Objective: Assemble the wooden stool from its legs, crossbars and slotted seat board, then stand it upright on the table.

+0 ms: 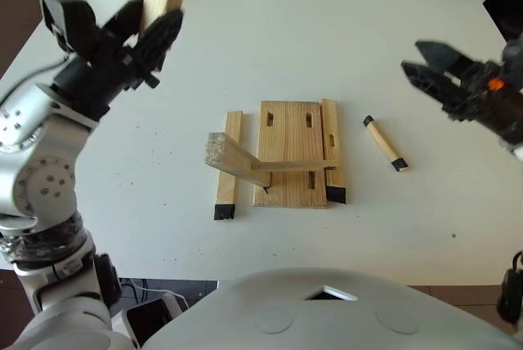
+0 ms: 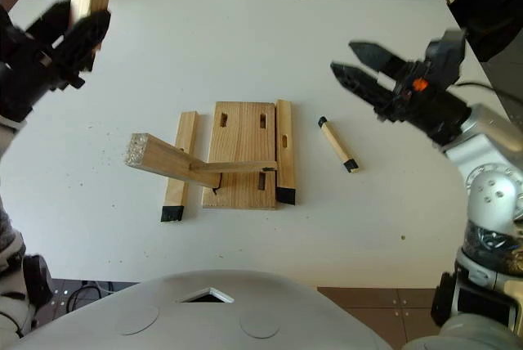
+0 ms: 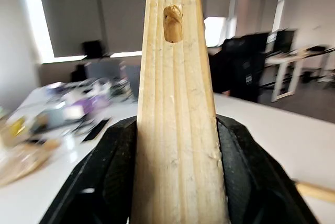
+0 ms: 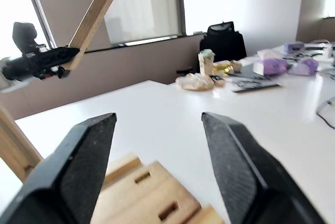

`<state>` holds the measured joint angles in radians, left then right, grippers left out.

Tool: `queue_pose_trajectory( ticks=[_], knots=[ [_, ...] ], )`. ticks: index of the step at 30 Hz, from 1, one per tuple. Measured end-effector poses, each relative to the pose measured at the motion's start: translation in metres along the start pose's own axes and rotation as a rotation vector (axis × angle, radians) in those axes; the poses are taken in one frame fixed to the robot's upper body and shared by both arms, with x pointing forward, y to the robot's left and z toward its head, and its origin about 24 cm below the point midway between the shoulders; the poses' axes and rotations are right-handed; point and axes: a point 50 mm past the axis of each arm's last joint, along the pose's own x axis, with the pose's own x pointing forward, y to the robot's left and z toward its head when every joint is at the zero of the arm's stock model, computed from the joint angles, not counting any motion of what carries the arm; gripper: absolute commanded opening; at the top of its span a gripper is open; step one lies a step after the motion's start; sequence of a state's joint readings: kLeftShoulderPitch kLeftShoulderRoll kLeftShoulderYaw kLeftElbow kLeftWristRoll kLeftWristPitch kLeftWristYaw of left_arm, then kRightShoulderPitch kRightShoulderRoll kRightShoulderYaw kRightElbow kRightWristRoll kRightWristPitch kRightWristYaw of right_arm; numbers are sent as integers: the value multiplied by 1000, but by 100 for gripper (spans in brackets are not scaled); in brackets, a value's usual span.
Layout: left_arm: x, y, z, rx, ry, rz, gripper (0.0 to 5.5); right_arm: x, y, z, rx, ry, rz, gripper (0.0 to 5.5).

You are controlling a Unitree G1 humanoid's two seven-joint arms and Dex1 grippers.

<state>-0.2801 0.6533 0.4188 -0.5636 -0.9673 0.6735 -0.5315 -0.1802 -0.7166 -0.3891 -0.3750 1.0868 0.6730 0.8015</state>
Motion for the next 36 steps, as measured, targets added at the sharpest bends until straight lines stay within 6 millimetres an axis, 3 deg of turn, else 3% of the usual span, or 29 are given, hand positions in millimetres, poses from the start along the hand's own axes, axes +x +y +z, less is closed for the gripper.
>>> queue_pose_trajectory(
  ticks=[3,6,12,22,28,36],
  knots=[
    [13,-23,24,-59,-61,-233,203,21,15,25,23,-82,160,300],
    [20,-41,34,-143,-60,-423,203,40,34,41,90,-119,350,300],
    [23,-62,23,-226,49,-618,203,62,52,54,133,-101,548,300],
    [22,-64,12,-235,108,-660,203,74,58,52,121,-68,621,300],
    [21,-64,10,-227,122,-679,203,73,57,52,96,-51,625,208],
    [21,-64,5,-201,156,-682,203,73,55,49,57,-15,626,202]
  ],
)
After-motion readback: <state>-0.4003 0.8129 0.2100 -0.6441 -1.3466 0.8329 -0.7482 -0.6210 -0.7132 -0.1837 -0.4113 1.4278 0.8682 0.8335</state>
